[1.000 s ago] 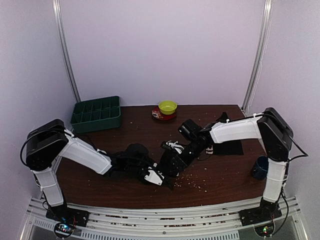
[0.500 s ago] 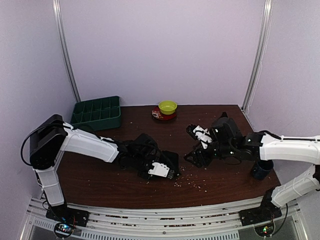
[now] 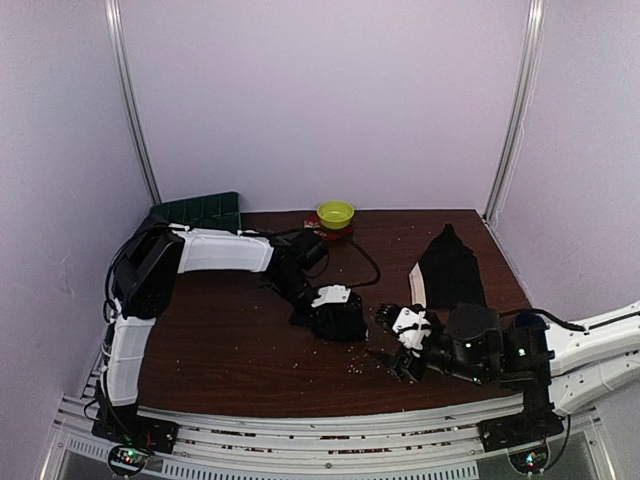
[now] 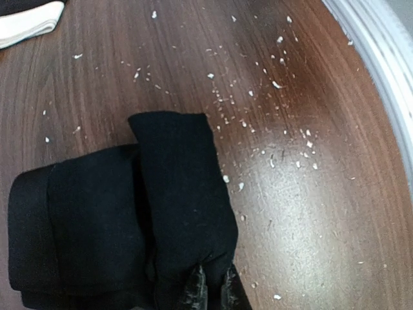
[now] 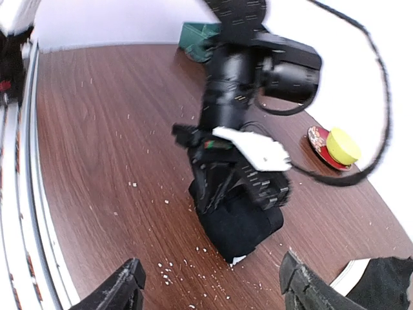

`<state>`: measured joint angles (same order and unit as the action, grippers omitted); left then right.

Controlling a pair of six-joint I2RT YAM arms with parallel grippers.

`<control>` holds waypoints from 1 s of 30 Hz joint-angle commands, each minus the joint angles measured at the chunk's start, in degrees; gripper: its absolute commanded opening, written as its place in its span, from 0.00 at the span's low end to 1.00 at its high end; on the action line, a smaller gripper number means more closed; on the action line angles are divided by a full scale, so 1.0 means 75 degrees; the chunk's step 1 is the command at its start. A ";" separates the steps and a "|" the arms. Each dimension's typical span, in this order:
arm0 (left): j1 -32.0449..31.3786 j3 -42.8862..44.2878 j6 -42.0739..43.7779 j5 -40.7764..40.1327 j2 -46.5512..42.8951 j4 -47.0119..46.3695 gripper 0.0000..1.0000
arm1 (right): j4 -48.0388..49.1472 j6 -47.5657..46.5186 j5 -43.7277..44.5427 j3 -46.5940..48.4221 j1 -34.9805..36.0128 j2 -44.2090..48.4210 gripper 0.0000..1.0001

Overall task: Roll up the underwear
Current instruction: Roll the underwear at the center of the board.

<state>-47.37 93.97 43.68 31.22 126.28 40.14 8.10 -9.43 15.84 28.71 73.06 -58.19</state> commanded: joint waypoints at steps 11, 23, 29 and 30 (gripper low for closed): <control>0.0504 0.1168 -0.0200 0.0404 0.1367 0.2275 0.00 | -0.0655 -0.1912 0.2150 0.2723 0.0184 -0.4808 0.70; 0.0516 0.1297 -0.0045 0.0092 0.1455 0.2412 0.00 | -0.1404 -0.2223 0.1659 0.4010 -0.0921 -0.6777 0.60; 0.0515 0.1347 0.0011 0.0017 0.1491 0.2423 0.03 | -0.1637 -0.2258 0.1116 0.4341 -0.1190 -0.7184 0.49; 0.0516 0.1354 0.0013 0.0011 0.1491 0.2420 0.03 | -0.1650 -0.2258 0.1024 0.4358 -0.1203 -0.7235 0.45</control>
<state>-44.18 104.97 43.33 38.26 133.43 53.47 -2.02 -26.00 26.52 60.03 64.79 -110.39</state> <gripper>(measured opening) 0.042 0.500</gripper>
